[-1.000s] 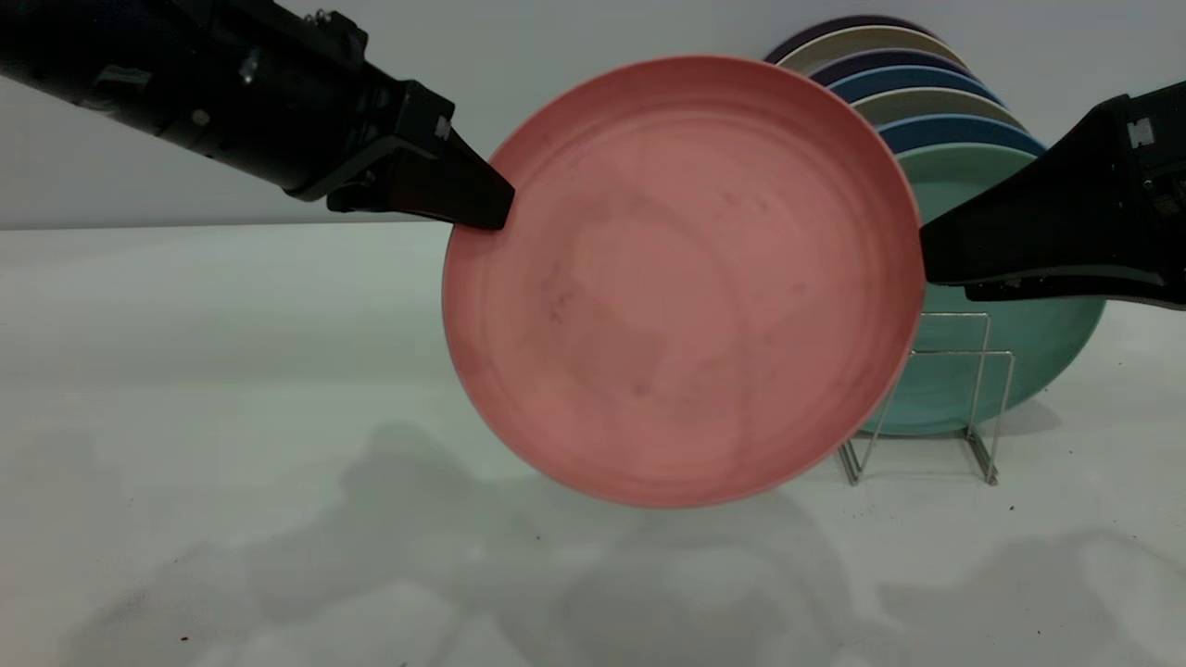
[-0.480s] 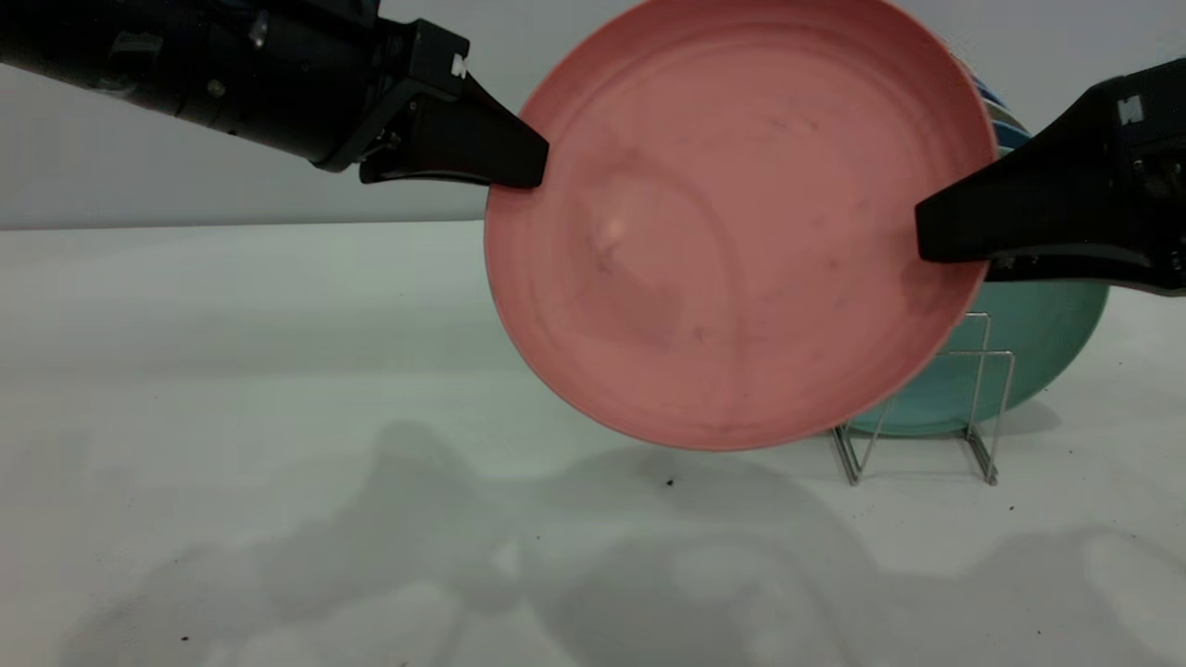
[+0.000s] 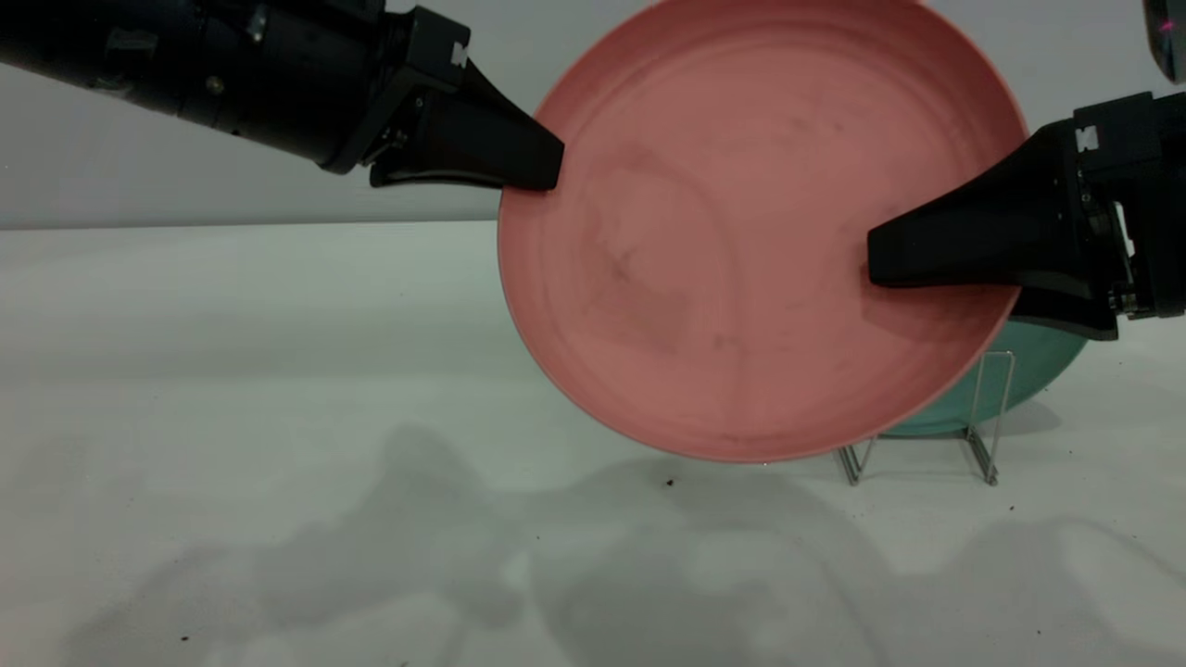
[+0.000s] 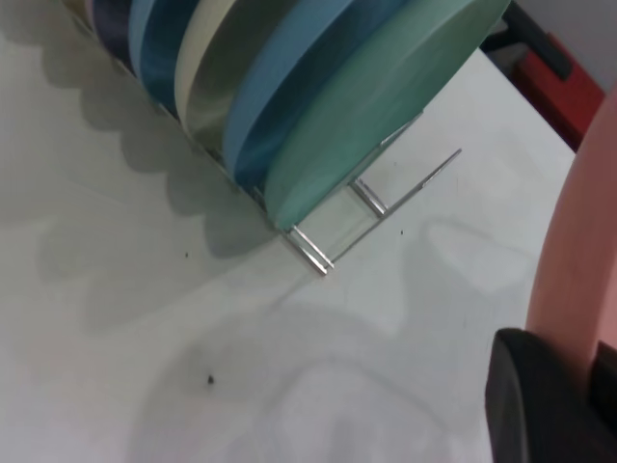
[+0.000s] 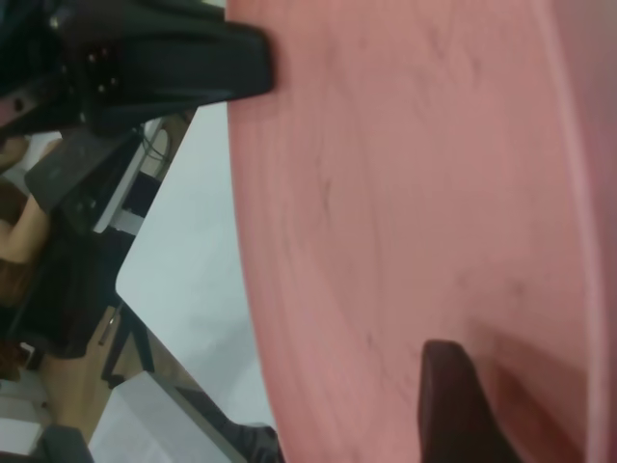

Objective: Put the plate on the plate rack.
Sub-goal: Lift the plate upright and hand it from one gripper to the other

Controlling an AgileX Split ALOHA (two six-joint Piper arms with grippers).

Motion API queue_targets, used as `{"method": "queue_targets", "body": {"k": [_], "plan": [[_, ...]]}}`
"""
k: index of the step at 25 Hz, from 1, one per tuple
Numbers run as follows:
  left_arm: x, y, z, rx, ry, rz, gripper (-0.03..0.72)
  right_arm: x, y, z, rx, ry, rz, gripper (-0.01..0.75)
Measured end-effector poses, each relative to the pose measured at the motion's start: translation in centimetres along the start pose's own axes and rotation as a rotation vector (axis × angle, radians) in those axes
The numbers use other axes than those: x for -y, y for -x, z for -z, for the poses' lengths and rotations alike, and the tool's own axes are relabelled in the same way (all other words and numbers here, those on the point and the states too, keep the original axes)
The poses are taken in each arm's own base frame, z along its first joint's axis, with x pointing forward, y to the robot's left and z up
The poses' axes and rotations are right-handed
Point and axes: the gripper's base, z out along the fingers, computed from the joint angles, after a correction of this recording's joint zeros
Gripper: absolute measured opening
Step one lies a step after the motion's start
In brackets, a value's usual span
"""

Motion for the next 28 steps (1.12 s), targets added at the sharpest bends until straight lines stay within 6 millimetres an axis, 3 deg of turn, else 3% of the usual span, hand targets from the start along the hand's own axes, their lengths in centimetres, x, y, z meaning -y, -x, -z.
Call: {"method": "queue_targets", "body": {"k": [6, 17, 28], "plan": [[-0.02, -0.19, 0.0, -0.02, 0.002, -0.003, 0.032, -0.03, 0.0, 0.0, 0.0, 0.003, 0.004, 0.384], [-0.59, -0.89, -0.76, -0.052, -0.009, 0.05, 0.032, -0.13, 0.02, 0.0, 0.002, 0.014, 0.015, 0.244], [-0.22, -0.92, -0.75, -0.056, -0.049, 0.053, 0.036, -0.01, 0.0, 0.0, 0.0, 0.001, 0.016, 0.219]]}}
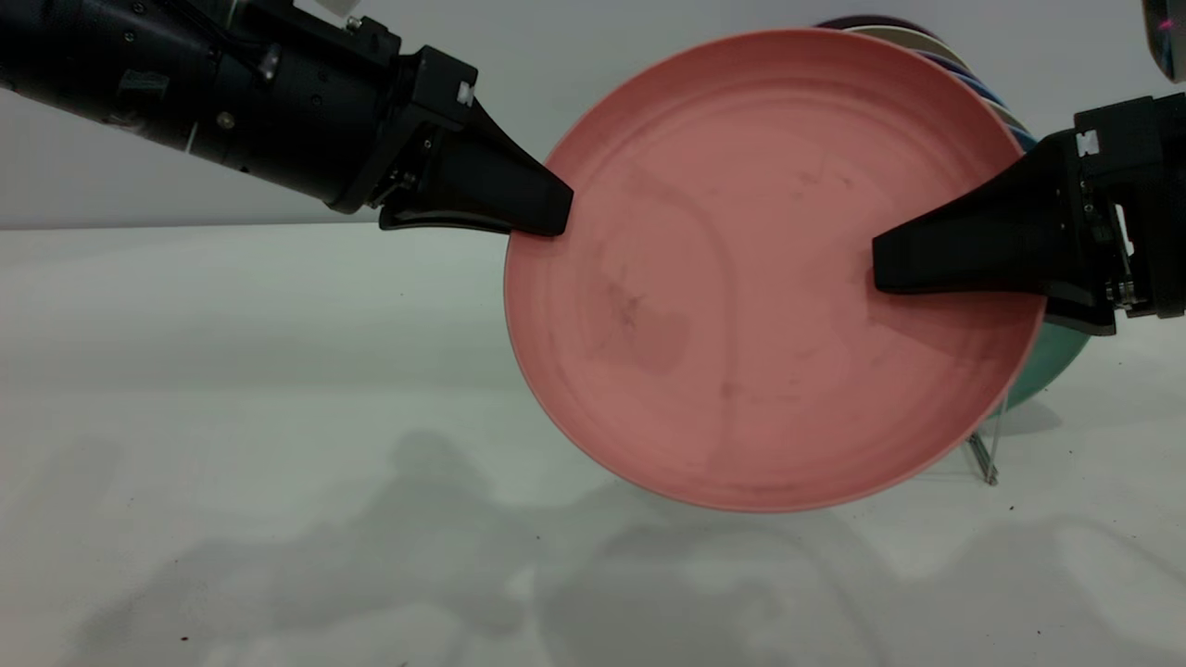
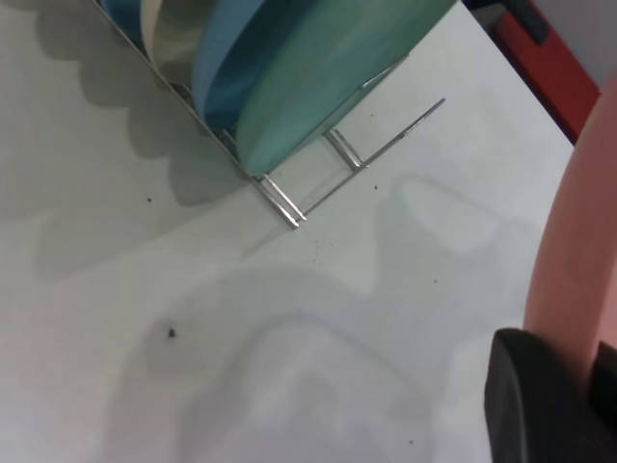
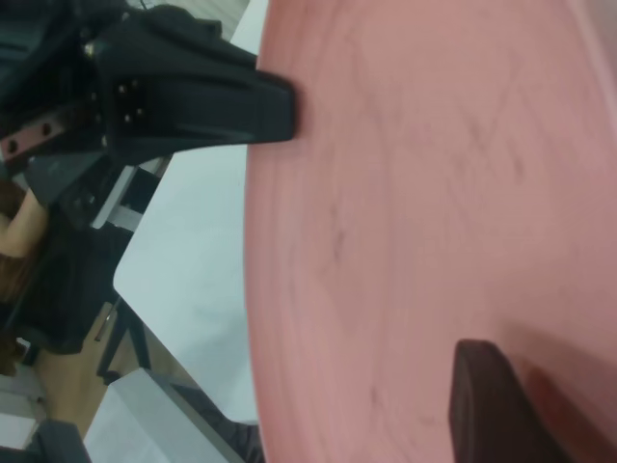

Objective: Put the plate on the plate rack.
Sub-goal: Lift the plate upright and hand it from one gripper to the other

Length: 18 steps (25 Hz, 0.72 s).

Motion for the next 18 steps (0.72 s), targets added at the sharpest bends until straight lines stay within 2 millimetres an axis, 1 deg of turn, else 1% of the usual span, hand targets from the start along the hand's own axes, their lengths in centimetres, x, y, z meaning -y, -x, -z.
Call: {"method": "queue_targets", "body": {"k": [1, 4, 6, 14, 18], "plan": [[0.04, -0.01, 0.0, -0.001, -0.005, 0.001, 0.037, 0.0, 0.0, 0.0, 0.0, 0.0, 0.0, 0.209], [0.14, -0.02, 0.0, -0.002, -0.016, 0.001, 0.039, 0.08, -0.01, 0.0, -0.001, -0.009, -0.001, 0.142], [0.2, -0.02, 0.0, -0.003, -0.022, 0.001, 0.04, 0.27, -0.04, 0.01, -0.004, -0.027, -0.002, 0.115], [0.32, -0.04, 0.01, -0.004, -0.035, 0.004, 0.061, 0.53, -0.2, 0.07, -0.026, -0.051, 0.014, 0.114], [0.44, -0.12, -0.01, -0.012, -0.05, 0.005, 0.112, 0.88, -0.27, 0.09, -0.048, -0.089, 0.034, 0.114]]}}
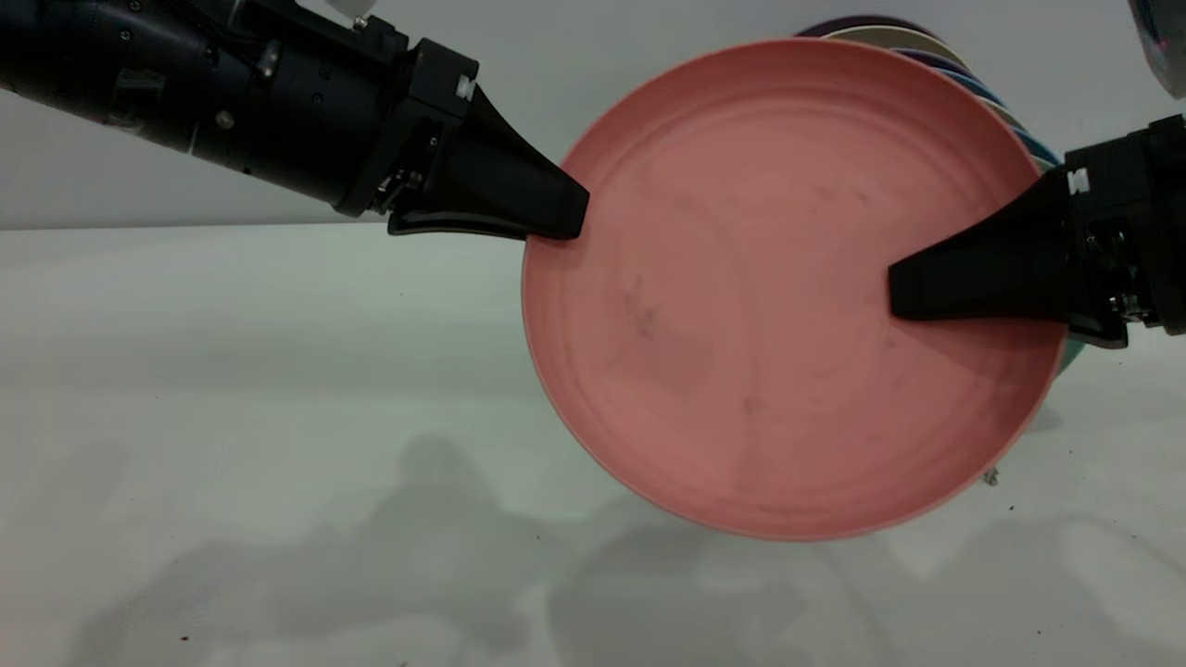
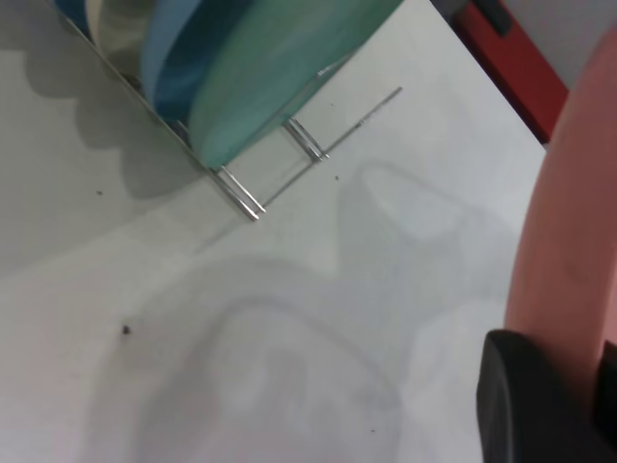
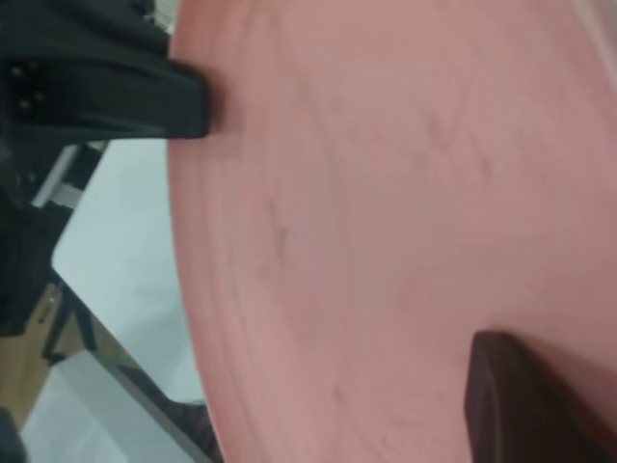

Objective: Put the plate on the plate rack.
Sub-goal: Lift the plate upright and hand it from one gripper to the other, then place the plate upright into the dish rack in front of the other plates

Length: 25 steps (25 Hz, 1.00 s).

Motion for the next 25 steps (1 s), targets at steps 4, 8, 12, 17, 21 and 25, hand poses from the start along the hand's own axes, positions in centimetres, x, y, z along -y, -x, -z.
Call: {"method": "queue_targets", "body": {"k": [4, 8, 12, 17, 21, 25], "plan": [[0.1, 0.0, 0.0, 0.005, -0.012, 0.031, 0.216, 0.9, -0.4, 0.0, -0.051, -0.092, 0.037, 0.114], [0.0, 0.2, 0.4, 0.011, -0.008, 0.033, 0.319, 1.2, -0.6, 0.1, -0.069, -0.13, 0.054, 0.114], [-0.7, 0.8, 2.4, 0.043, 0.03, 0.041, 0.355, 1.4, -0.7, 0.5, -0.106, -0.185, 0.122, 0.114], [-3.5, 0.7, 6.0, 0.052, 0.12, 0.134, 0.358, 1.3, -0.6, 1.5, -0.147, -0.261, 0.245, 0.114], [-5.4, 0.0, 8.1, 0.032, 0.184, 0.218, 0.358, 1.0, -0.1, 2.5, -0.148, -0.335, 0.346, 0.114], [-6.9, -0.8, 9.7, 0.013, 0.262, 0.292, 0.358, 0.4, 0.6, 3.5, -0.143, -0.383, 0.45, 0.114]]}}
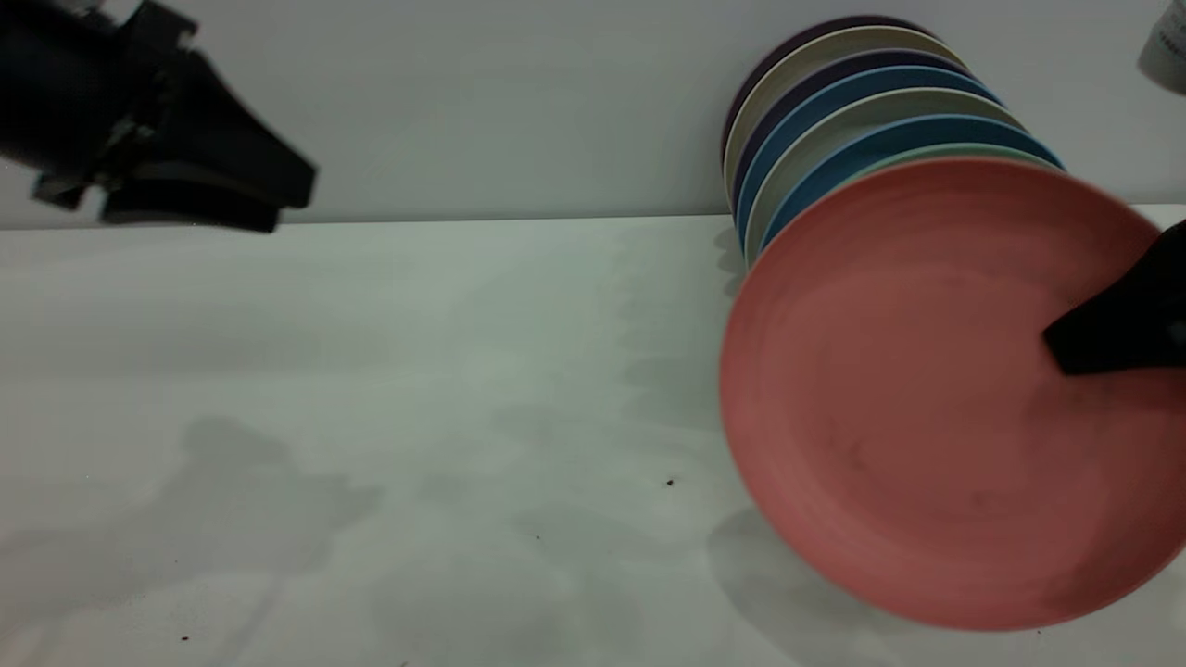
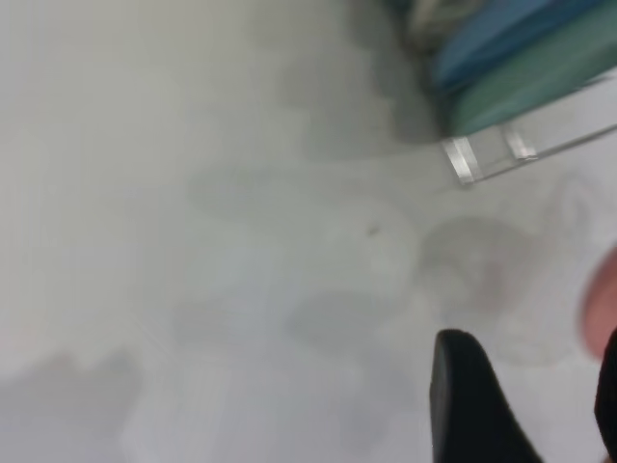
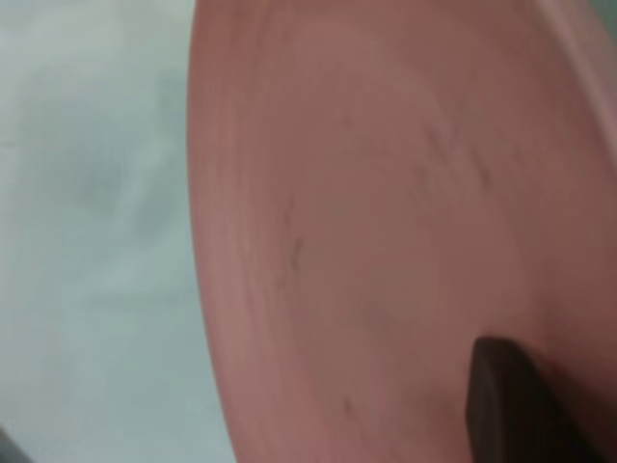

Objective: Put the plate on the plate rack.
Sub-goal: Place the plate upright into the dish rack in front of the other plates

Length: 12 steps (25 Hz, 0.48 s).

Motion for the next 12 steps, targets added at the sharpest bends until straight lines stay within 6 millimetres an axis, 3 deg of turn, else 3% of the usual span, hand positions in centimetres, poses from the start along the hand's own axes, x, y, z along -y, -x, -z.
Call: {"method": "queue_targets", "body": {"k": [12], "plan": [[-3.2, -2.2, 1.0, -0.235, 0.336, 0.068, 0.359, 0.1, 0.9, 1.3, 0.002, -0.041, 0.218, 0.114]]}}
